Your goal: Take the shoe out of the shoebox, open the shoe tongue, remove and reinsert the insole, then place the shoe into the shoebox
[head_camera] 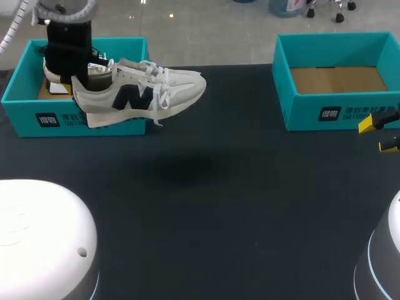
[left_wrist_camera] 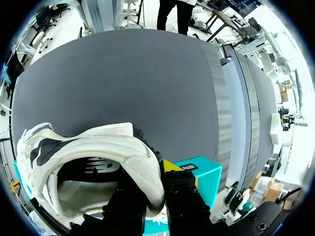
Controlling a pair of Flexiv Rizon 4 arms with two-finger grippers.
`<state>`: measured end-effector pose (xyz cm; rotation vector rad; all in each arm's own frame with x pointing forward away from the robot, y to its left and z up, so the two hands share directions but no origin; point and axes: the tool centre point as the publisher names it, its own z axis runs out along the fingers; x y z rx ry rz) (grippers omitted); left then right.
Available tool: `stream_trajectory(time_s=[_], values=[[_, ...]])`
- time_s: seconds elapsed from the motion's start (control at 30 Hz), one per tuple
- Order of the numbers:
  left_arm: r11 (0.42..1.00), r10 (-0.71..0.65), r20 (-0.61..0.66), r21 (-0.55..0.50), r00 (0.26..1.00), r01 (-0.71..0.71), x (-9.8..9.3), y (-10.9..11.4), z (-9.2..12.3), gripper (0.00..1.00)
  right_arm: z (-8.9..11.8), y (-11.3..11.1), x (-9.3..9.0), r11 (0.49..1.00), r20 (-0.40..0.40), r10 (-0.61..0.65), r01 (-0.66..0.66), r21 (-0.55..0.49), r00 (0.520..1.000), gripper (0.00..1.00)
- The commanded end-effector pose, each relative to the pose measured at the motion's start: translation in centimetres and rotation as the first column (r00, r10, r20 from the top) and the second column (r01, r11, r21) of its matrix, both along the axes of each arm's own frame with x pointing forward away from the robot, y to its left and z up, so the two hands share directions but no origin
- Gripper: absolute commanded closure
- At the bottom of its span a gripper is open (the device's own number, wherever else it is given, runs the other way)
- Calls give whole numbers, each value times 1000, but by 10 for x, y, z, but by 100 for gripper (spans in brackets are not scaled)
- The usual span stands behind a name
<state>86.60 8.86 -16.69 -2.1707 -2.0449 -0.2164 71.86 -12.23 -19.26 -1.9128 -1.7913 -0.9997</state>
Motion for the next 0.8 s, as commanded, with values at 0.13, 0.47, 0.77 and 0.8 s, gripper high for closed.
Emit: stream_trajectory(time_s=[0.13, 0.47, 0.77, 0.8], values=[[997, 34, 14, 62, 999, -35, -19, -37, 5, 100, 0, 1, 0, 1000, -1, -2, 2, -3, 1000, 0], [988, 26, 45, 151, 999, -32, -40, -89, 5, 100, 0, 1, 0, 1000, -1, -2, 2, -3, 1000, 0], [991, -19, 50, 131, 999, 12, -58, -111, 7, 100, 0, 1, 0, 1000, -1, -2, 2, -3, 1000, 0], [991, -32, 52, 133, 998, 25, -60, -114, 7, 100, 0, 1, 0, 1000, -1, -2, 2, -3, 1000, 0]])
